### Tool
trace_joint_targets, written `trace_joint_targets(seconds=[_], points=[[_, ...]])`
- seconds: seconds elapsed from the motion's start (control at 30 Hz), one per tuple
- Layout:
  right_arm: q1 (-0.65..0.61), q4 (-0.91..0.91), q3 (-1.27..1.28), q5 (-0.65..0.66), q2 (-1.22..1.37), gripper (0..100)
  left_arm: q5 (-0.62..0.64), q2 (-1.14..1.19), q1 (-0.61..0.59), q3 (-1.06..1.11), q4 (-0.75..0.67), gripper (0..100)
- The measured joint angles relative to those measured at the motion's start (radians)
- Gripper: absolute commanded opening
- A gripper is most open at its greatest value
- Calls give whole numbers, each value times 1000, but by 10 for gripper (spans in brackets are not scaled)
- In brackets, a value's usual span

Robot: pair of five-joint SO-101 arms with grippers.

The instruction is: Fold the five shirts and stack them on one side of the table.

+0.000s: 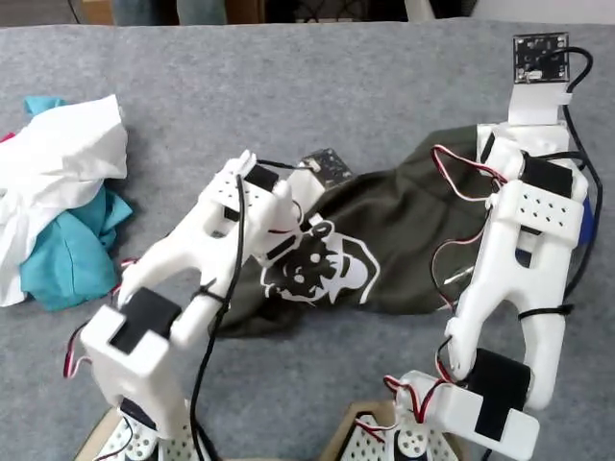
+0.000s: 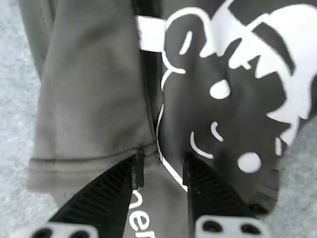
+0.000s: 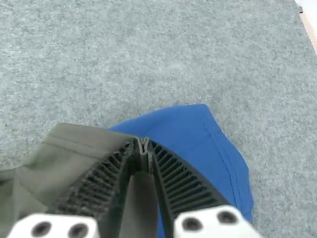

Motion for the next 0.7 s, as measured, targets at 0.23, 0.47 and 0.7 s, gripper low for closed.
trace_joint_targets(seconds=[0.23, 0.47, 0.7], points=[[0, 0, 0, 0, 0, 28, -2, 17, 0, 0, -37, 152], [0, 0, 0, 0, 8, 28, -17, 20, -2, 0, -37, 152], [-3, -20, 0, 0, 60, 28, -101, 26, -104, -68, 38, 155]])
